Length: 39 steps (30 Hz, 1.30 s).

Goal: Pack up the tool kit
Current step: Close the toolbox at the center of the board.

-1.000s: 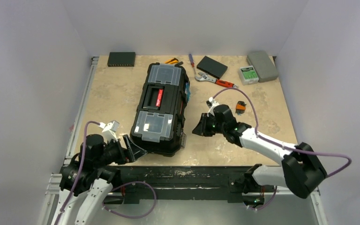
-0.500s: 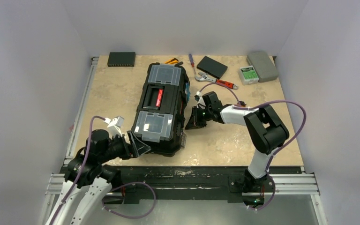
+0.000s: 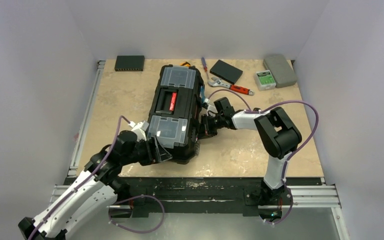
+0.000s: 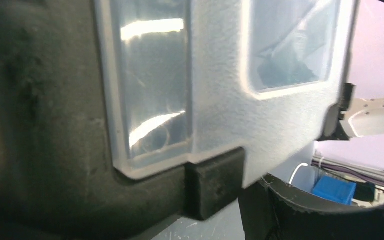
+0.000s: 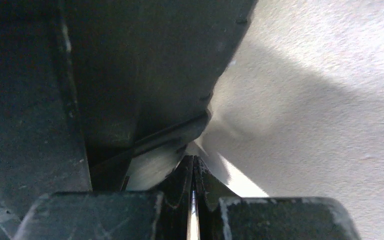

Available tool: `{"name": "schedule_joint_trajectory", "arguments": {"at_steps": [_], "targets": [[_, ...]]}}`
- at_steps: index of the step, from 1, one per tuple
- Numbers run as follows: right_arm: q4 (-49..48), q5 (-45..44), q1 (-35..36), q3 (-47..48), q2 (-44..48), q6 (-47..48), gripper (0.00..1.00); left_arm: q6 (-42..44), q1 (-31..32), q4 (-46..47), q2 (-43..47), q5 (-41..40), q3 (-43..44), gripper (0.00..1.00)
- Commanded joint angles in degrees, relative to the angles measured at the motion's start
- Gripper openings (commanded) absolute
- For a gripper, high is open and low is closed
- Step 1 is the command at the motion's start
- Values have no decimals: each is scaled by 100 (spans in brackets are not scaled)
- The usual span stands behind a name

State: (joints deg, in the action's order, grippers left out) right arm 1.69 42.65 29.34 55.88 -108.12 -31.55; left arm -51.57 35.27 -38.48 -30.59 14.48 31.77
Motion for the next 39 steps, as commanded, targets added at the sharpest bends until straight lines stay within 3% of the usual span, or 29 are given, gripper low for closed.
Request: {"name": "schedule_joint_trajectory", "arguments": {"at_steps": [1,7,21,26,32,35,39], "targets": [[7,676,28,-317,206,314,0,-12,461,1590,-620,-604,159,70],[-450,934,7,-1103,610,243,0,313,651,1565,-1304,-941,716,71],[-416,964,-340,-2199,2449,13,0,1188,830,583,-1606,-1239,1647,74],[-500,971,-342,-2292,2687,-204,0,1861,1998,-663,-1943,-2343,2826,74],[-802,878,-342,-2429,2755,-498,0,2128,3531,-2205,-3351,-4022,4699,70],[-891,860,-346,-2468,2760,-583,0,2138,3990,-2625,-4141,-4331,5511,70],[-999,876,-342,-2516,2815,-695,0,2171,4231,-2639,-4969,-4101,6017,68]]}}
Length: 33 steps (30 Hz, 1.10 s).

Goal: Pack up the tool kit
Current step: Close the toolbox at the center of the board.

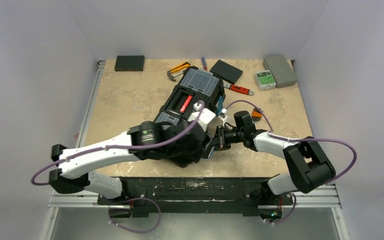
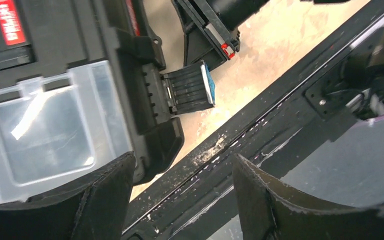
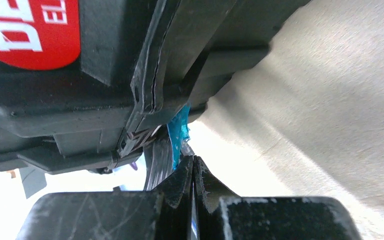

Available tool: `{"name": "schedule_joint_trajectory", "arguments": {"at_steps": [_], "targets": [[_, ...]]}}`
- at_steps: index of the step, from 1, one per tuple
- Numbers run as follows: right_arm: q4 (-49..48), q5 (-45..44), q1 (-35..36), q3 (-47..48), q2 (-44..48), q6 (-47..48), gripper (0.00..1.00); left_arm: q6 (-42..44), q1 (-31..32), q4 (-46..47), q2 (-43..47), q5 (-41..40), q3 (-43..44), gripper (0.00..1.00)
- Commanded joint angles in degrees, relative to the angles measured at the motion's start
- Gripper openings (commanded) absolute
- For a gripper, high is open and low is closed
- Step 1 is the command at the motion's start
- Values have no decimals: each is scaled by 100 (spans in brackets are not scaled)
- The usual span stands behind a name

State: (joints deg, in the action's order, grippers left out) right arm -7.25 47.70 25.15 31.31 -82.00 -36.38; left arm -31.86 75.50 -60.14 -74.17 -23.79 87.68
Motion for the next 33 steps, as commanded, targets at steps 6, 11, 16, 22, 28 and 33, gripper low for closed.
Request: {"name": "schedule_joint_trajectory", "arguments": {"at_steps": [6,11,16,22,28,33], "targets": [[123,346,73,30,295,-102,0,273,276,-321,-1566,117,825,67],[144,310,71,42,306,-114,0,137,171,-481,-2283,311,1099,67],[142,293,78,18,348,-132,0,113,-114,-244,-2566,792,970,64],[195,265,78,49,373,-142,0,221,-413,442,-2684,1619,430,57],[206,273,78,102,394,-154,0,234,-690,649,-2831,1805,100,56],[249,273,73,113,446,-159,0,250,-773,526,-2956,1606,63,41]]}}
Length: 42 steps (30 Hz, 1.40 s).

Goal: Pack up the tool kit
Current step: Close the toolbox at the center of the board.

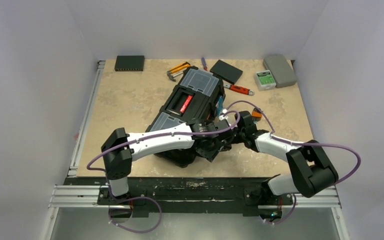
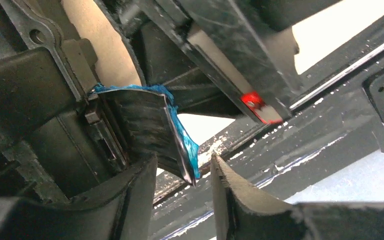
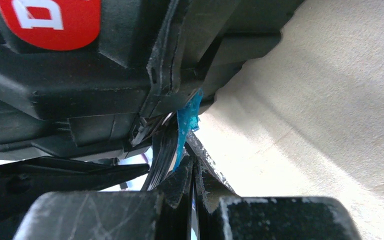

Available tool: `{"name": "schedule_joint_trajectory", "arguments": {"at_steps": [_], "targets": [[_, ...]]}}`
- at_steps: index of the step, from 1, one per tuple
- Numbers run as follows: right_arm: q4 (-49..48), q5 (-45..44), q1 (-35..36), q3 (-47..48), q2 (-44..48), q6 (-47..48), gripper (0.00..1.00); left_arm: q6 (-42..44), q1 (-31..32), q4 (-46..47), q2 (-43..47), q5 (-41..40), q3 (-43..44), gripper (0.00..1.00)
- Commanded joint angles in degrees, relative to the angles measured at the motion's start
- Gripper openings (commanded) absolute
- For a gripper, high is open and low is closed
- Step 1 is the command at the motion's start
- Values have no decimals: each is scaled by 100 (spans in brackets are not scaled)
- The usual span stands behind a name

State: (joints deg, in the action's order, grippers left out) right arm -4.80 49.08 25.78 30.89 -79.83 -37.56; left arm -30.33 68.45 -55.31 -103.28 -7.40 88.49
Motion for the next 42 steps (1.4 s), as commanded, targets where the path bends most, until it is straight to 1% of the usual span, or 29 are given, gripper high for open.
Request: {"name": "schedule_joint_trajectory", "arguments": {"at_steps": [1,3,5,8,12,16,21,24,28,35,42], "targets": [[5,136,9,159,239,-36,0,105,-80,3,-53,-82,-4,34],[25,132,14,159,257,-45,0,119,-113,-39,-45,-133,2,20],[47,128,14,170,274,-33,0,115,-170,-79,-11,-127,-12,0],[143,-35,13,166,311,-15,0,127,-226,-71,115,15,-41,0],[213,-577,-8,43,563,-162,0,141,-328,5,365,307,-96,0],[306,-1071,-41,-84,905,-311,0,159,-525,252,673,895,-269,0],[415,-1607,-56,-238,1276,-388,0,213,-774,458,966,1435,-434,0],[399,-2155,-56,-255,1336,-444,0,267,-1024,602,1059,1693,-551,0],[431,-2736,-64,57,993,-403,0,354,-1374,714,1093,2023,-547,0],[285,-3222,-90,1051,-66,-461,0,496,-1851,705,825,2424,-181,0],[152,-3091,-380,2331,-1291,-487,0,528,-2083,701,571,2629,259,0]]}}
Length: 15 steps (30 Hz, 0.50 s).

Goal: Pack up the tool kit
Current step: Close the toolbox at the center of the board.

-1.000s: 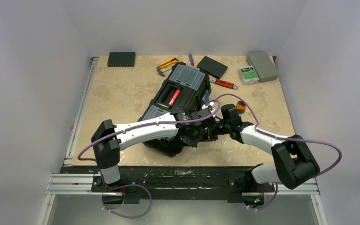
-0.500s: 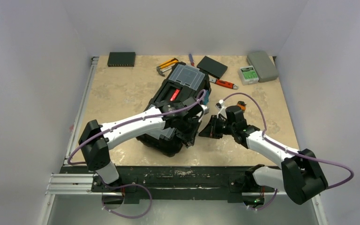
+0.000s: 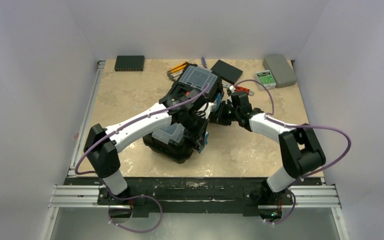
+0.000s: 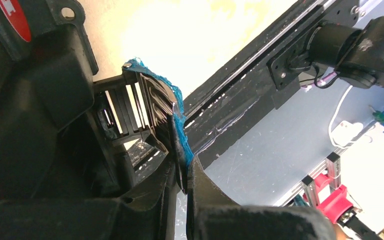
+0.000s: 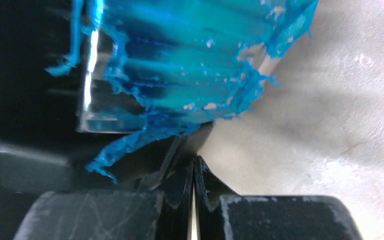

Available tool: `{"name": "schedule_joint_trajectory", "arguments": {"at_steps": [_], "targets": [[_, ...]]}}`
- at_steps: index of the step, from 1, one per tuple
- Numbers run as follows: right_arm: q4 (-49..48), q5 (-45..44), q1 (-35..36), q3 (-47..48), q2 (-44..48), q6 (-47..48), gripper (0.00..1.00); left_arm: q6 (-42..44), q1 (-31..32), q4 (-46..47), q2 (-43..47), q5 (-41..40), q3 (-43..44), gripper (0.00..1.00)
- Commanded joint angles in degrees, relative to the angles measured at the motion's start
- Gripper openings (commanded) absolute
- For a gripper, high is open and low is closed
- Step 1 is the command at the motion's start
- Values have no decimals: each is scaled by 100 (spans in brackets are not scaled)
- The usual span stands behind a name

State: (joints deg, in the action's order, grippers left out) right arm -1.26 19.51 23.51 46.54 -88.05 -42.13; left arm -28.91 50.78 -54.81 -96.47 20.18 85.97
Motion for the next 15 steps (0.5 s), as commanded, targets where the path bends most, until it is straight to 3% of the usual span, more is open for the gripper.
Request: {"name": "schedule_joint_trajectory", "arguments": {"at_steps": [1,7,11,15], "targets": [[-189,-72,-181,990,-639,-12,0,393,-321,621,-155,-116,599,0],[-44,160,-204,2058,-1541,30,0,396,-443,618,-374,-69,847,0],[220,218,-203,2117,-1386,178,0,394,-561,610,-391,-44,900,0],[160,164,-213,1296,-656,220,30,388,-634,615,-399,-56,833,0]]}}
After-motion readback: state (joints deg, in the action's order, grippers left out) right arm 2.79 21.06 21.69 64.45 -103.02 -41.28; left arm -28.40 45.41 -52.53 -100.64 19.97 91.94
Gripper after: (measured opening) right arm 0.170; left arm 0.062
